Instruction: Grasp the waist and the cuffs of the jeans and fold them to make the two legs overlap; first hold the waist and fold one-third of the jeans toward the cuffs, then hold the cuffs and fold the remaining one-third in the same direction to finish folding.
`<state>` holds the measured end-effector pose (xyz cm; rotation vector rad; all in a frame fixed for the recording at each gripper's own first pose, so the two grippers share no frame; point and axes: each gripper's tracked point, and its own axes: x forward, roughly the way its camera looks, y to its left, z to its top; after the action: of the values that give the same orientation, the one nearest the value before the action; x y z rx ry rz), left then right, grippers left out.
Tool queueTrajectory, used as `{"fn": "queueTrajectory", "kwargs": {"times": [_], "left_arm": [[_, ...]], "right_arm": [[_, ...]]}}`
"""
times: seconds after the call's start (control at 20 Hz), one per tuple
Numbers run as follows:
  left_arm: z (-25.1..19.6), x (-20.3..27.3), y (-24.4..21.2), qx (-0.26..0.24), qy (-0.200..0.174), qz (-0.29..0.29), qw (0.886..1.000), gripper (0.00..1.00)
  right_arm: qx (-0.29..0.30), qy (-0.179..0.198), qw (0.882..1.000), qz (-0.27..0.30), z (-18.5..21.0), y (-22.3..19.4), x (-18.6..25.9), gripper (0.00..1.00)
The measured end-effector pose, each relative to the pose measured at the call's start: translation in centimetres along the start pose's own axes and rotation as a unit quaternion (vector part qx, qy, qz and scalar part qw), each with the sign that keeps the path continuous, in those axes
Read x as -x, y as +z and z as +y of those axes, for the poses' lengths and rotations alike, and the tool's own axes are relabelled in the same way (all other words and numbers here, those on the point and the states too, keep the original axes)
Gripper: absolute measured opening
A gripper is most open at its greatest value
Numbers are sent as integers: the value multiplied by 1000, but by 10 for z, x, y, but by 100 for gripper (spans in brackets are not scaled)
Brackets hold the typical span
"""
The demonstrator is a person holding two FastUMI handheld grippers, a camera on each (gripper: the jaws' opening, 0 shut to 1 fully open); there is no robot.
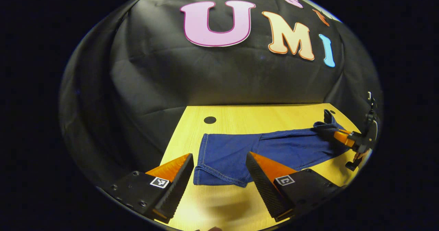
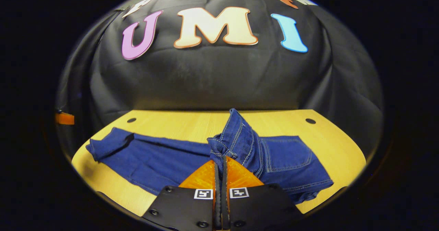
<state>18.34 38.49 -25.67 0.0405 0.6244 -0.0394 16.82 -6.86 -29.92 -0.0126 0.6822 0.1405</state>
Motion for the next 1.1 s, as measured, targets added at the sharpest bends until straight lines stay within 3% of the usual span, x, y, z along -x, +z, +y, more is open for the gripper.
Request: {"fn": "queueTrajectory", "kwargs": {"times": [0.05, 0.2, 0.3, 0.45, 0.55, 0.65, 0.85, 0.9, 0.95, 1.05, 1.1], "left_arm": [[3, -8, -6, 2, -5, 8, 1000, 96], [12, -35, -29, 12, -19, 38, 999, 96], [23, -54, -52, 21, -22, 67, 997, 96], [27, -84, -87, 33, -37, 118, 992, 95], [31, -93, -109, 31, -44, 154, 987, 95], [28, -97, -103, 24, -59, 138, 988, 96], [22, -97, -110, -3, -61, 167, 984, 93], [16, -98, -109, -2, -69, 168, 983, 80], [4, -98, -108, 5, -95, 165, 982, 72], [1, -99, -105, 13, -85, 165, 983, 19], [3, -101, -106, 13, -79, 167, 983, 16]], "right_arm": [[-11, 18, 1000, 17, -2, 3, -1, 5], [-8, 8, 1000, -6, -9, 37, 17, 97], [-12, -1, 1000, -14, -13, 33, 40, 93], [-19, -19, 999, -21, -29, 42, 47, 96], [-30, -31, 999, -26, -41, 50, 56, 93], [-31, -46, 998, -31, -51, 53, 62, 93], [-22, -56, 998, -21, -60, 43, 67, 96], [-22, -53, 998, -20, -58, 41, 68, 96], [-24, -46, 999, -18, -55, 39, 70, 97], [-25, -37, 999, -18, -51, 37, 70, 94], [-24, -35, 999, -18, -52, 38, 70, 94]]}}
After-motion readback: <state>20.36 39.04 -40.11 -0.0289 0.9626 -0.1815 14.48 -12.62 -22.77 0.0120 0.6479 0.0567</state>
